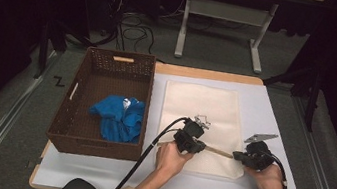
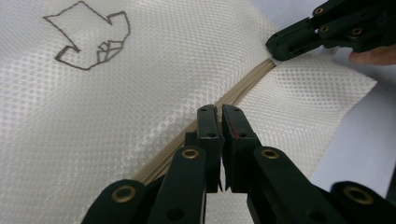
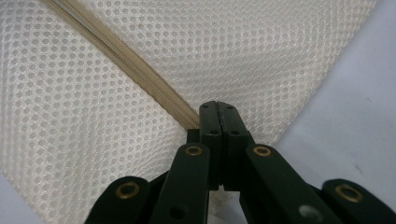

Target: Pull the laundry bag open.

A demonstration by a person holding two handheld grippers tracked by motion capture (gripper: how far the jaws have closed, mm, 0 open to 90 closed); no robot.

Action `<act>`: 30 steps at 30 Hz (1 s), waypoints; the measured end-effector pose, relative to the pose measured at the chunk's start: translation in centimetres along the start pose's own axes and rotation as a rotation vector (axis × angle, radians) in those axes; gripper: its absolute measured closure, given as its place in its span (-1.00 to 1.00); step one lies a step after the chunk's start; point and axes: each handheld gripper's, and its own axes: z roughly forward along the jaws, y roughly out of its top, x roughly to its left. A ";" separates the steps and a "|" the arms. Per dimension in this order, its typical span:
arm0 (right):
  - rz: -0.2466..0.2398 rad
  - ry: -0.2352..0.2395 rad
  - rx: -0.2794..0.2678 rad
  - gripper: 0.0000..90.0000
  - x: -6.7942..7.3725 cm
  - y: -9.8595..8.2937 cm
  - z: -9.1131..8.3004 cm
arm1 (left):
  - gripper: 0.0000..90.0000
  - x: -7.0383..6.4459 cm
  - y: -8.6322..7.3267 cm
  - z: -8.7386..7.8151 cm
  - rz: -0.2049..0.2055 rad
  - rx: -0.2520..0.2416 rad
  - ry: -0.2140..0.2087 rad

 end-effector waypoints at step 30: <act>0.003 0.003 0.012 1.00 -0.1 0.2 0.0 | 0.92 1.0 -0.8 -1.3 0.006 0.009 0.026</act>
